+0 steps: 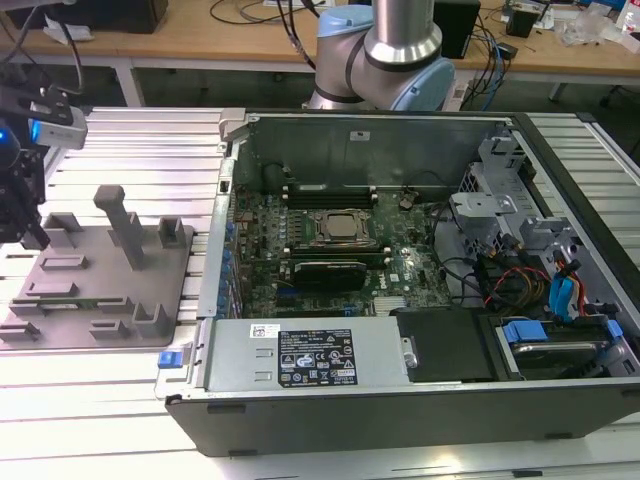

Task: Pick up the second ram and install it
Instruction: 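Pick up the second ram and move it above second insertion slot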

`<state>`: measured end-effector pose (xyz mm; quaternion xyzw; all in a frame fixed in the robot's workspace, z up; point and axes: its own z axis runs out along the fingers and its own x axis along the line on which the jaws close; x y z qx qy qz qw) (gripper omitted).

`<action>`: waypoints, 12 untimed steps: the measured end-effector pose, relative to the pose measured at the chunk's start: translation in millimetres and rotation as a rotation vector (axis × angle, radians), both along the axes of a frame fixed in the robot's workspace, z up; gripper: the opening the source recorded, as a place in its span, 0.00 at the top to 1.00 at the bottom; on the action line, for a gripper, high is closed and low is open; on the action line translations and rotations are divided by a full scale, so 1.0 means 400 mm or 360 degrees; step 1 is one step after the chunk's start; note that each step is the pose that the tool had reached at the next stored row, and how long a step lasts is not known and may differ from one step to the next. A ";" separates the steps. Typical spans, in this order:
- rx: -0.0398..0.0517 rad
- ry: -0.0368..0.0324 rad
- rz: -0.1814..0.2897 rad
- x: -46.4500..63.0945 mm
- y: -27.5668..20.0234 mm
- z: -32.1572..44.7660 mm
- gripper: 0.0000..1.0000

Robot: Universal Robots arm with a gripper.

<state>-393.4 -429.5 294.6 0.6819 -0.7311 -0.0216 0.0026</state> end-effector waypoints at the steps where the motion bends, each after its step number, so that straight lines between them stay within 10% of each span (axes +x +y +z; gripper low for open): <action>1: 0.0000 0.0000 0.0007 0.000 -0.001 -0.002 0.92; 12: 0.0000 0.0002 0.0151 0.000 -0.010 -0.061 0.92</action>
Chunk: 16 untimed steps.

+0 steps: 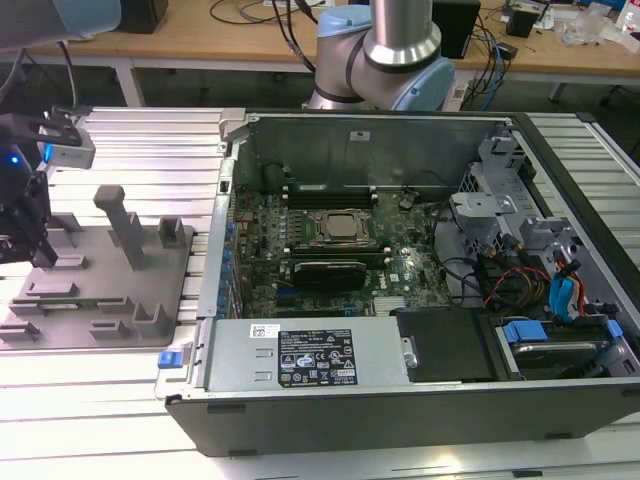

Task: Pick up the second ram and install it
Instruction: 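Pick up the second ram and move it above second insertion slot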

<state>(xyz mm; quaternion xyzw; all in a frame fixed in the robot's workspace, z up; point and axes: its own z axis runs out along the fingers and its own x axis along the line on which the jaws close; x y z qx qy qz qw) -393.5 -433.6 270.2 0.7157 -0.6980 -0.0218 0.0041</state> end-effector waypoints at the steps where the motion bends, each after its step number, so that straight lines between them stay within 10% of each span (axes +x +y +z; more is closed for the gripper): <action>1: 0.0000 0.0000 0.0012 0.000 -0.002 -0.006 0.92; 12: 0.0000 0.0000 0.0067 -0.017 -0.059 -0.068 0.92; 16: 0.0001 0.0000 0.0065 -0.016 -0.058 -0.072 0.92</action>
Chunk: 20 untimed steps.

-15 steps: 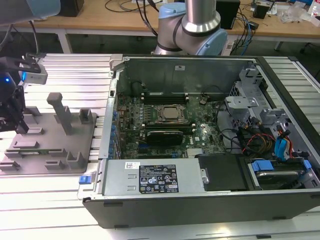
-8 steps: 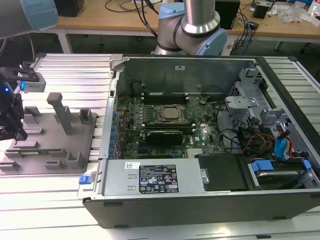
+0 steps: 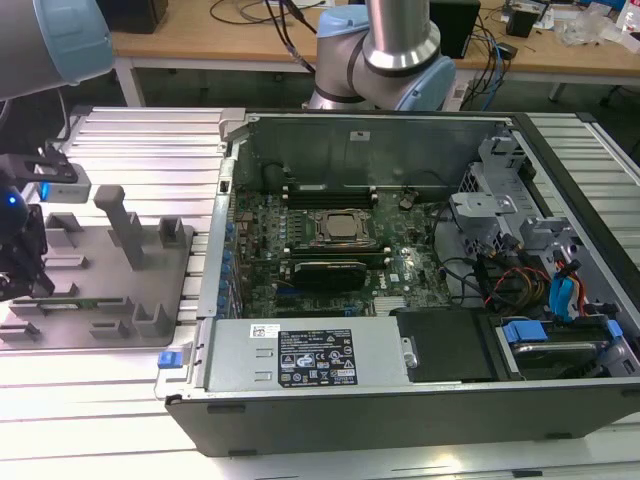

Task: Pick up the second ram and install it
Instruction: 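Pick up the second ram and move it above second insertion slot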

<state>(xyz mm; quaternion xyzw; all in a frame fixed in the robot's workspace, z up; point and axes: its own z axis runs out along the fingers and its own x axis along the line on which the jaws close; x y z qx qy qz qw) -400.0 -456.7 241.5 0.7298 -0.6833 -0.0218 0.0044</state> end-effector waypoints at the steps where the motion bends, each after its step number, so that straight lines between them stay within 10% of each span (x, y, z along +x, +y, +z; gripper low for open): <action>1: 0.0000 0.0000 -0.0008 0.001 0.003 -0.002 0.92; 12: -0.0008 0.0000 -0.0084 0.007 0.020 -0.035 0.92; 15: -0.0011 0.0000 -0.0084 0.007 0.020 -0.035 0.72; 20: -0.0011 0.0000 -0.0049 0.001 0.020 -0.065 0.72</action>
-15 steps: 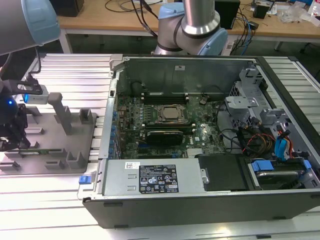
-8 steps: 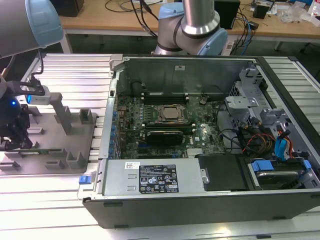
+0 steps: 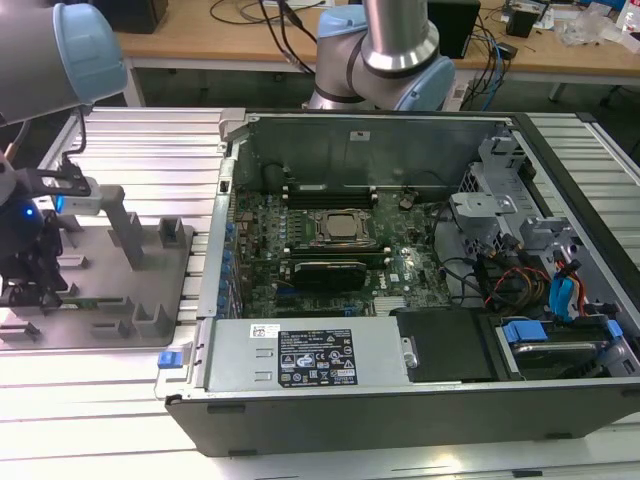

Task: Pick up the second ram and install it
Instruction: 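Pick up the second ram and move it above second insertion slot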

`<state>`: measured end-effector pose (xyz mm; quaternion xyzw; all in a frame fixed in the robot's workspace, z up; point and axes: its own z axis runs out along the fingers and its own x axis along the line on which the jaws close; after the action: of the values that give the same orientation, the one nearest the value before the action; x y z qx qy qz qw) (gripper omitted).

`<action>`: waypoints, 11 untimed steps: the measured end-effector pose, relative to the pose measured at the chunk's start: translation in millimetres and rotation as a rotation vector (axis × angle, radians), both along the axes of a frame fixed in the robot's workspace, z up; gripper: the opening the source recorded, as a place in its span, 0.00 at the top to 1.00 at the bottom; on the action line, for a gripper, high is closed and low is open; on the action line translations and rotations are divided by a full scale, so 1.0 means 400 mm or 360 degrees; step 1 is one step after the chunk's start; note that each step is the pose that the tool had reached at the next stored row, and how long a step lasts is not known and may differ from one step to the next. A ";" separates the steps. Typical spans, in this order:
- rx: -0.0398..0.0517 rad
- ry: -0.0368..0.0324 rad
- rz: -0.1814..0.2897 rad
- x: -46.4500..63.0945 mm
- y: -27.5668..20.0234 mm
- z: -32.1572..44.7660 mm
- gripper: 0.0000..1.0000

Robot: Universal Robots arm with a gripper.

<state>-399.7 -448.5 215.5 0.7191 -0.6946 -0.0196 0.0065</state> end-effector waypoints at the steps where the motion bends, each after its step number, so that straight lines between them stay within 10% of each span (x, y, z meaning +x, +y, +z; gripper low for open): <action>1: 0.0000 0.0000 0.0007 -0.001 0.000 -0.005 0.72; 11: 0.0000 0.0000 0.0024 -0.002 0.010 -0.020 0.72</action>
<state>-400.6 -444.6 207.6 0.7244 -0.6891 -0.0195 0.0067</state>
